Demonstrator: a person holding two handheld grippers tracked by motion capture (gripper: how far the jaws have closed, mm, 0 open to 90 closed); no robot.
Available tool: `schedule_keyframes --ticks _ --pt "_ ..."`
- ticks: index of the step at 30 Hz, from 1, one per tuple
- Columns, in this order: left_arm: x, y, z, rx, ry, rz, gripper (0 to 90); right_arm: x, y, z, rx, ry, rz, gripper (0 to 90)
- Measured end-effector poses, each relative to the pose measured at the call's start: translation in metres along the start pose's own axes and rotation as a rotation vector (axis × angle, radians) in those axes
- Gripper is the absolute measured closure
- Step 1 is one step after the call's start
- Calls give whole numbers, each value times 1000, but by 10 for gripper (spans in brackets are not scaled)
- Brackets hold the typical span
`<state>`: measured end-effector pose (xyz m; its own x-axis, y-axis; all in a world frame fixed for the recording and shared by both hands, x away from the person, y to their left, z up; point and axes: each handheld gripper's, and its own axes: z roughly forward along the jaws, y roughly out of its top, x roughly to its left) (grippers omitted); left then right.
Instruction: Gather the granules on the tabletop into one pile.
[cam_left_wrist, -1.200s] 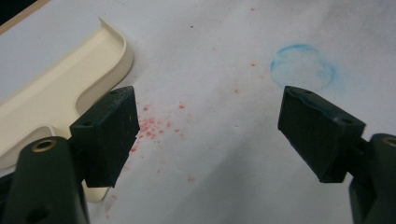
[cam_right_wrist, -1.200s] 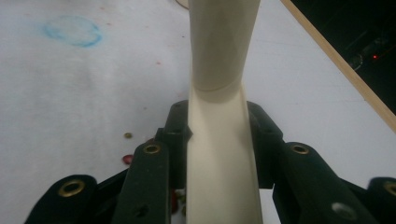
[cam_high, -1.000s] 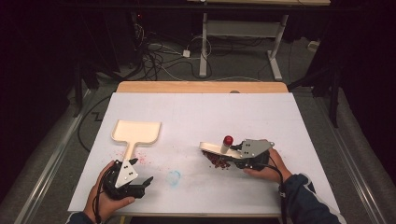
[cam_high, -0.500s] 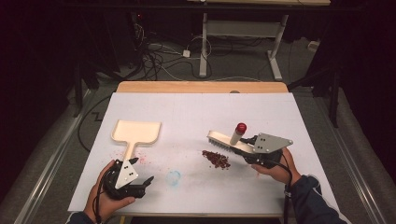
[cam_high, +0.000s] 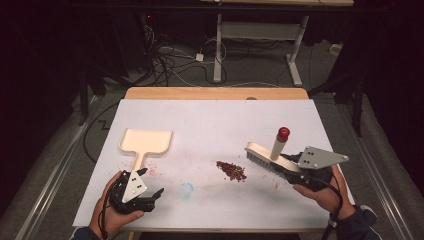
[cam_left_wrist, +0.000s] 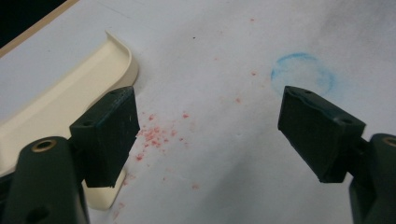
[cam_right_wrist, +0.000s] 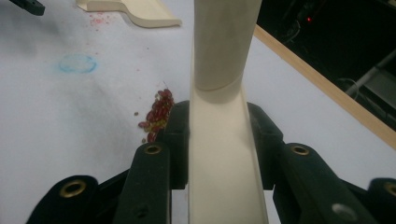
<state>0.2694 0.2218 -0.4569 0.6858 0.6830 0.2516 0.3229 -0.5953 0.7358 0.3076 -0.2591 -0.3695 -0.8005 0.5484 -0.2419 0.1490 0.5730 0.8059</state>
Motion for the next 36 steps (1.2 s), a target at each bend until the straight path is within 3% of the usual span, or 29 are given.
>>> schedule_keyframes --ticks 5,7,12,15,17,24,30,34,36 --pt "0 -1 -1 1 -1 -5 197 -4 -13 -27 41 38 46 670" --pt "-1 -1 0 4 -3 -5 197 -6 -19 -35 55 74 63 670" --pt "-3 0 1 9 -17 4 197 -10 -32 -39 121 149 90 669" --pt "-3 0 1 13 -24 8 196 -17 -41 -33 156 201 92 669" --pt "-2 0 2 15 -22 6 196 -22 -45 -26 186 198 88 669" --pt "-3 -1 4 22 -26 6 196 -51 -55 -7 215 201 120 650" --pt "-3 0 5 30 -31 13 196 -80 -54 11 224 220 93 575" --pt "-3 0 7 33 -36 11 196 -98 -52 29 264 195 77 511" --pt "-3 -1 7 37 -38 12 196 -107 -54 39 283 185 91 442"
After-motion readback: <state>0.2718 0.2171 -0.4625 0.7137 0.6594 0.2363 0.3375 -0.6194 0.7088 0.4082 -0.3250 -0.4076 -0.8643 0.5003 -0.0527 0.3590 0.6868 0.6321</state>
